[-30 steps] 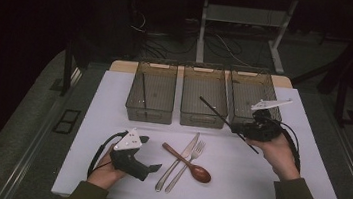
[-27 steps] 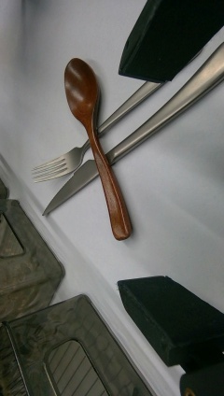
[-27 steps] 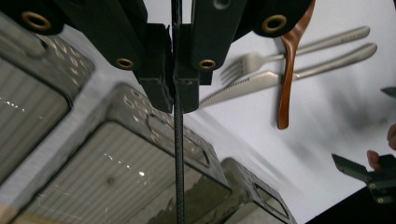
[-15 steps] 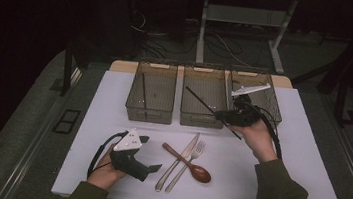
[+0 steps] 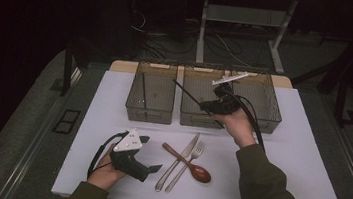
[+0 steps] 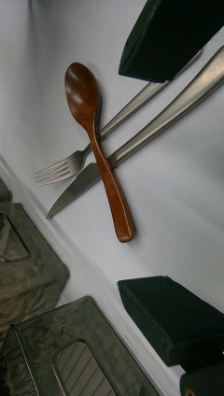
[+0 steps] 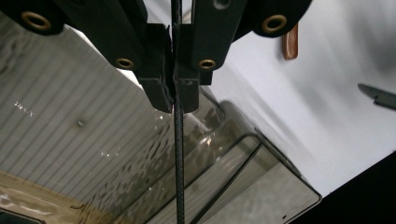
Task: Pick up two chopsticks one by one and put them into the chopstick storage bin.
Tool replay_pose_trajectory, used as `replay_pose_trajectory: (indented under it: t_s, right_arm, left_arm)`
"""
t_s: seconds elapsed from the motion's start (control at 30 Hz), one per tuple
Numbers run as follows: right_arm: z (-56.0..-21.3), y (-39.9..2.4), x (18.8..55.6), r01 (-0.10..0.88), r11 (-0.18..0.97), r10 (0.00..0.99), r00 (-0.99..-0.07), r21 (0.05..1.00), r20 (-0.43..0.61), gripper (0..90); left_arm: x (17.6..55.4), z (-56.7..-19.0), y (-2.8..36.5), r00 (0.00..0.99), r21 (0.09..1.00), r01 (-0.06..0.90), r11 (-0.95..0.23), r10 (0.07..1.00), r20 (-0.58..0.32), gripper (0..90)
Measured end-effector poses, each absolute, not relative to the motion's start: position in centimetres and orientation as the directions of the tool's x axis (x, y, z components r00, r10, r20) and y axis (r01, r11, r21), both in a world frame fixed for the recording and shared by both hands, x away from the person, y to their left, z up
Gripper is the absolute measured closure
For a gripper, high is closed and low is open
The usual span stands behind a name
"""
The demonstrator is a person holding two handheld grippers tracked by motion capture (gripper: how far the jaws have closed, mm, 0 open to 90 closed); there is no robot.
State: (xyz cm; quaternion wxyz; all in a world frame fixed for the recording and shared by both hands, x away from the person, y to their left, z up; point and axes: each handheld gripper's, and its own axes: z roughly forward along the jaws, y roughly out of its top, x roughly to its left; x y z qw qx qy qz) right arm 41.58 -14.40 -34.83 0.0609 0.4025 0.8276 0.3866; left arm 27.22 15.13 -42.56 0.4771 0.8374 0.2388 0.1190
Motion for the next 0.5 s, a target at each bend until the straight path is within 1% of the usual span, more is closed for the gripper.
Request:
replay_pose_trajectory:
  t_s: [0.5]
  right_arm:
    - [-35.1,-9.2,44.5,0.631,0.393,0.726,-0.659,0.668,0.196,86.3]
  left_arm:
    - [27.2,-42.6,15.1,0.861,0.859,0.283,-0.428,0.507,-0.031,0.1]
